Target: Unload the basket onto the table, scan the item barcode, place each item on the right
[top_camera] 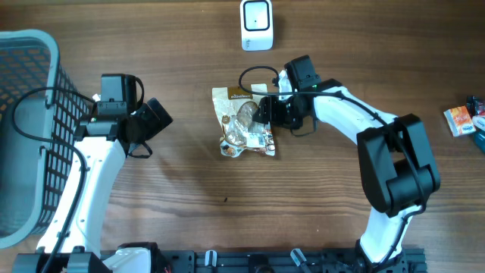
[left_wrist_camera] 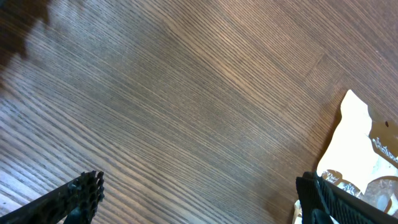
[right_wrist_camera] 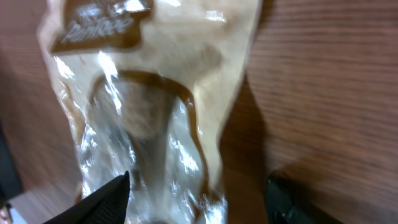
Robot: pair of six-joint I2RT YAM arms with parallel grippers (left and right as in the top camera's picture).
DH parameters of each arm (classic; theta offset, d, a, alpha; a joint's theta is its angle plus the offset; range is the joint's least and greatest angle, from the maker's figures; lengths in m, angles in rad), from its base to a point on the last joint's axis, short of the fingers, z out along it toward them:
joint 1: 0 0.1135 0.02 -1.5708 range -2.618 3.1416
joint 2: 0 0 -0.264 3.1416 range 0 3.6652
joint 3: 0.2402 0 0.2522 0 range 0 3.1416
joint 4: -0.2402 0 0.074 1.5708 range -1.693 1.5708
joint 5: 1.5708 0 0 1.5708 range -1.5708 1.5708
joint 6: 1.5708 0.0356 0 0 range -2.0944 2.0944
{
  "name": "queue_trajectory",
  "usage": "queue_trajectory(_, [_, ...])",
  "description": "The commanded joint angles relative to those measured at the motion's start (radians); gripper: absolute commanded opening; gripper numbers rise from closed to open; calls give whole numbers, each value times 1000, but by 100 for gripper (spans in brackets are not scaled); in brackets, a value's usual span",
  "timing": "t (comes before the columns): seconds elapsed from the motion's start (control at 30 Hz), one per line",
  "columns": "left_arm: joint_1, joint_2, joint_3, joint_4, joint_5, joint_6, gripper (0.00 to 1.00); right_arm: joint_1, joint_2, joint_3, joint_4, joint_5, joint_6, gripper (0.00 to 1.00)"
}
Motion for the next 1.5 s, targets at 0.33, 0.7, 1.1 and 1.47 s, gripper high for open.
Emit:
queue_trajectory(0.33, [4, -1, 3, 0, -10, -2, 100, 29, -36, -27, 70, 167, 112, 5])
queue_trajectory(0.7, [4, -1, 3, 0, -10, -2, 100, 29, -626, 30, -233, 849, -122, 4])
queue_trajectory(1.1, [4, -1, 3, 0, -10, -2, 100, 247, -58, 18, -310, 1063, -248, 100])
queue_trajectory(1.47, [4, -1, 3, 0, -10, -2, 100, 150, 87, 18, -233, 1023, -282, 97])
